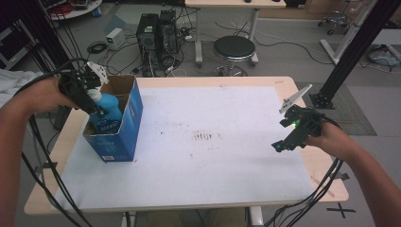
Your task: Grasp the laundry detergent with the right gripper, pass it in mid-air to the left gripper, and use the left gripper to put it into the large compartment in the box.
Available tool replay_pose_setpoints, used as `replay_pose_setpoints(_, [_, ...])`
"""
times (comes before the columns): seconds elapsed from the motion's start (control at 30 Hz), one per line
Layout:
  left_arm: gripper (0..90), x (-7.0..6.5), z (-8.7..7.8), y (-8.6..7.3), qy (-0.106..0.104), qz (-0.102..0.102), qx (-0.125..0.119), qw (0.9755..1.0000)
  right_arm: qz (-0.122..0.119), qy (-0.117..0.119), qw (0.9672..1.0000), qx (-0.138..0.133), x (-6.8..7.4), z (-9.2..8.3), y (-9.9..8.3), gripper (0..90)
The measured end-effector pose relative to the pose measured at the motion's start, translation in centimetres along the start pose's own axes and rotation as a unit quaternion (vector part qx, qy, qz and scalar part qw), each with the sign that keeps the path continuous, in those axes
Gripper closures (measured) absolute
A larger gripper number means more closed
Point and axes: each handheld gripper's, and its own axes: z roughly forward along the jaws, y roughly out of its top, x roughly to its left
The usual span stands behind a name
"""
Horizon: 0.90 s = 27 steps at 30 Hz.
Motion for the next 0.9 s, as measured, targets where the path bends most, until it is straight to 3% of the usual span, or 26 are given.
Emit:
replay_pose_setpoints(0.27, [38.1,0.0,3.3,-0.3,-0.001,0.007,0.029,0.9996,-0.003,0.004,1.0,0.001,0.1,0.6,0.1,1.0])
replay_pose_setpoints(0.4, [38.2,0.1,4.5,-0.4,0.0,0.003,0.031,0.9995,-0.003,0.006,1.0,0.001,0.2,0.7,0.2,1.0])
replay_pose_setpoints(0.6, [38.2,0.1,5.5,-0.7,-0.006,0.005,0.037,0.9993,0.0,0.006,1.0,0.002,0.2,0.7,0.1,1.0])
replay_pose_setpoints(0.63, [38.1,0.1,5.6,-0.7,-0.006,0.001,0.03,0.9995,0.001,0.006,1.0,0.001,0.2,0.7,0.1,1.1])
replay_pose_setpoints(0.9, [37.8,0.2,5.5,-0.9,-0.006,-0.001,0.033,0.9994,-0.003,0.007,1.0,-0.001,0.3,1.0,0.4,1.1])
